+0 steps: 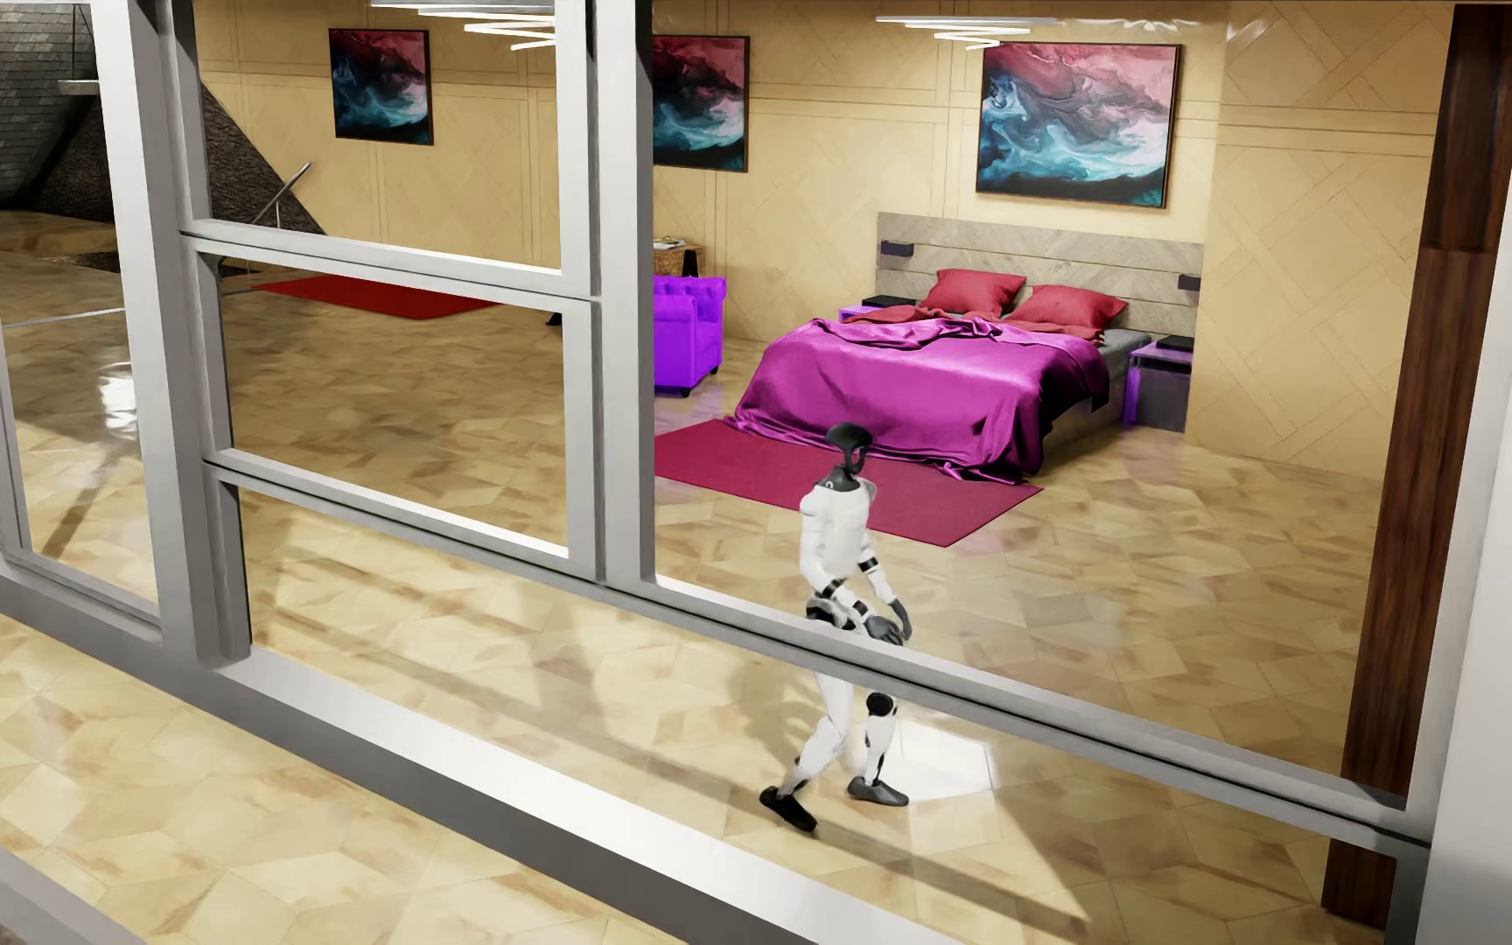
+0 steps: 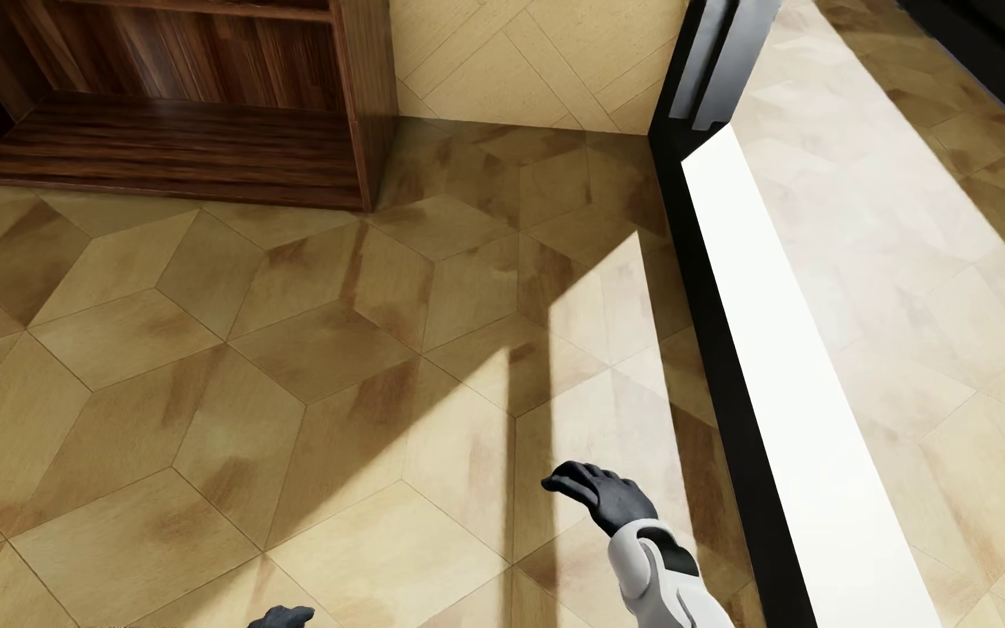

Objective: Walk towards the bed

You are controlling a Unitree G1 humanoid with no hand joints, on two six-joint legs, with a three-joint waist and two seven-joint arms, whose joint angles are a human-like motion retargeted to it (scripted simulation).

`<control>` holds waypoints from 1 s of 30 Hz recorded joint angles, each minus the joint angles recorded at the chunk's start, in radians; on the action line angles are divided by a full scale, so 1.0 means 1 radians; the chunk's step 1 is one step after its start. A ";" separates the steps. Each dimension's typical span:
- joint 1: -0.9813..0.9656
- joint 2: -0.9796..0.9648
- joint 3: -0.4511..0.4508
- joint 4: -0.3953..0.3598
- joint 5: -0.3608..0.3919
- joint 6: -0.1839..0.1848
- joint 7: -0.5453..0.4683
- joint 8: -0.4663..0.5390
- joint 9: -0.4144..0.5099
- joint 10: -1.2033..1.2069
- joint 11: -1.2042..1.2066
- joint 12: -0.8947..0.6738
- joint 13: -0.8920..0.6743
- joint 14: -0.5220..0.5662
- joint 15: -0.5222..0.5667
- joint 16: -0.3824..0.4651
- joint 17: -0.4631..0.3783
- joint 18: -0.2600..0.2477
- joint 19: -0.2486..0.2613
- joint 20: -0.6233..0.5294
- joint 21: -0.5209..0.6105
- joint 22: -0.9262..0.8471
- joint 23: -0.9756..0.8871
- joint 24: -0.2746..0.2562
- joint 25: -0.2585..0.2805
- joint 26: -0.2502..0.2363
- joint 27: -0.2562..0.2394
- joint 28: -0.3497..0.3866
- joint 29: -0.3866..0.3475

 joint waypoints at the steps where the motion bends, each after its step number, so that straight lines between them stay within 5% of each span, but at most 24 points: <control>1: -0.012 0.025 0.000 -0.009 0.026 0.000 -0.018 0.053 -0.001 0.022 0.013 -0.001 0.027 0.003 -0.010 -0.010 0.036 0.001 0.011 0.011 -0.052 -0.032 0.078 -0.024 -0.014 -0.006 0.048 0.018 0.019; 4: -0.084 0.105 0.008 -0.035 0.101 0.014 -0.095 0.205 0.009 0.106 -0.045 -0.006 0.063 0.017 -0.014 -0.028 0.108 0.011 0.000 0.018 -0.159 -0.144 0.376 -0.048 0.008 -0.044 0.197 0.042 -0.006; 6: -0.132 0.096 0.027 -0.077 0.071 0.035 -0.154 0.134 0.025 0.046 -0.122 -0.010 0.047 0.092 -0.060 -0.038 0.086 0.008 -0.065 0.001 -0.062 -0.248 0.573 -0.034 -0.095 -0.102 0.166 0.046 0.154; 7: -0.151 0.068 0.037 -0.110 0.043 0.046 -0.189 0.063 0.030 -0.047 -0.164 -0.016 0.032 0.174 -0.068 -0.042 0.076 -0.030 -0.073 -0.016 -0.014 -0.297 0.640 -0.008 -0.145 -0.129 0.134 0.041 0.240; 8: -0.171 0.034 0.044 -0.148 0.018 0.058 -0.223 0.000 0.033 -0.144 -0.203 -0.020 0.015 0.247 -0.056 -0.045 0.071 -0.133 -0.070 -0.035 0.020 -0.337 0.683 0.032 -0.184 -0.146 0.116 0.026 0.301; 9: -0.192 0.000 0.046 -0.184 -0.011 0.069 -0.234 -0.066 0.034 -0.177 -0.232 -0.019 -0.001 0.235 -0.034 -0.047 0.068 -0.219 -0.064 -0.055 0.046 -0.368 0.702 0.078 -0.218 -0.153 0.112 0.000 0.325; 10: -0.208 -0.026 0.049 -0.183 -0.046 0.079 -0.204 -0.129 0.035 -0.103 -0.256 -0.011 -0.016 0.145 -0.008 -0.050 0.061 -0.217 -0.056 -0.074 0.073 -0.390 0.700 0.113 -0.256 -0.159 0.116 -0.033 0.309; 13: -0.132 -0.040 0.071 0.019 -0.127 0.095 0.049 -0.282 0.021 0.276 -0.359 0.054 -0.072 -0.155 0.093 -0.046 0.034 -0.043 -0.022 -0.059 0.187 -0.382 0.609 0.105 -0.413 -0.156 0.131 -0.083 0.135; 15: -0.026 -0.021 0.088 0.137 -0.168 0.097 0.078 -0.373 0.000 0.400 -0.440 0.101 -0.101 -0.250 0.161 -0.039 0.022 0.025 0.011 0.012 0.175 -0.323 0.466 0.069 -0.443 -0.094 0.122 -0.027 0.005; 18: 0.103 0.006 0.079 0.376 -0.263 0.103 0.204 -0.567 -0.035 0.414 -0.505 0.091 -0.090 -0.373 0.236 -0.025 0.001 0.056 0.078 0.137 0.037 -0.172 0.146 0.014 -0.378 0.055 0.074 0.057 -0.200; 20: 0.187 0.033 0.058 0.509 -0.380 0.106 0.490 -0.726 -0.055 0.355 -0.511 0.062 -0.052 -0.425 0.265 0.006 -0.014 0.074 0.117 0.115 -0.113 -0.134 -0.028 0.082 -0.200 0.119 0.068 0.012 -0.304; 21: 0.182 0.061 0.057 0.480 -0.464 0.099 0.529 -0.799 -0.059 0.332 -0.495 0.044 -0.016 -0.437 0.242 0.014 -0.035 -0.030 0.118 0.072 -0.189 -0.146 -0.085 0.120 -0.067 0.097 0.070 -0.031 -0.331; 22: 0.127 0.089 0.062 0.391 -0.560 0.085 0.458 -0.838 -0.057 0.332 -0.459 0.020 0.036 -0.475 0.171 0.016 -0.070 -0.106 0.085 0.021 -0.252 -0.162 -0.127 0.135 0.066 0.043 0.075 -0.080 -0.338; 23: 0.068 0.090 0.057 0.281 -0.622 0.069 0.363 -0.785 -0.051 0.342 -0.397 -0.006 0.099 -0.512 0.060 0.019 -0.105 -0.094 -0.022 -0.030 -0.292 -0.171 -0.149 0.133 0.177 -0.022 0.085 -0.135 -0.334; 24: 0.029 0.038 0.042 0.169 -0.598 0.056 0.268 -0.586 -0.040 0.343 -0.295 -0.030 0.161 -0.540 -0.024 0.028 -0.127 -0.055 -0.123 -0.071 -0.301 -0.178 -0.136 0.136 0.244 -0.075 0.102 -0.181 -0.329; 25: 0.022 -0.037 0.028 0.066 -0.502 0.046 0.190 -0.364 -0.028 0.322 -0.169 -0.061 0.210 -0.556 -0.066 0.024 -0.148 -0.012 -0.085 -0.095 -0.277 -0.179 -0.088 0.152 0.267 -0.095 0.129 -0.198 -0.304; 26: 0.044 -0.100 0.024 -0.021 -0.412 0.034 0.134 -0.268 -0.016 0.279 -0.054 -0.082 0.247 -0.559 -0.091 0.005 -0.166 0.022 -0.055 -0.095 -0.229 -0.186 -0.016 0.158 0.244 -0.098 0.160 -0.176 -0.235; 27: 0.083 -0.154 0.022 -0.094 -0.358 0.021 0.089 -0.289 -0.007 0.220 0.038 -0.091 0.268 -0.548 -0.103 -0.021 -0.167 0.046 -0.083 -0.081 -0.157 -0.206 0.072 0.135 0.184 -0.105 0.177 -0.136 -0.125; 28: 0.129 -0.212 0.013 -0.159 -0.307 0.007 0.041 -0.333 0.001 0.153 0.094 -0.100 0.282 -0.527 -0.106 -0.043 -0.156 0.062 -0.124 -0.073 -0.084 -0.234 0.152 0.091 0.108 -0.131 0.163 -0.107 0.016; 30: 0.230 -0.370 -0.017 -0.284 -0.159 -0.014 -0.079 -0.331 0.011 0.020 0.103 -0.154 0.326 -0.472 -0.071 -0.046 -0.100 0.099 -0.106 -0.100 -0.037 -0.297 0.226 0.039 0.013 -0.242 0.073 -0.104 0.261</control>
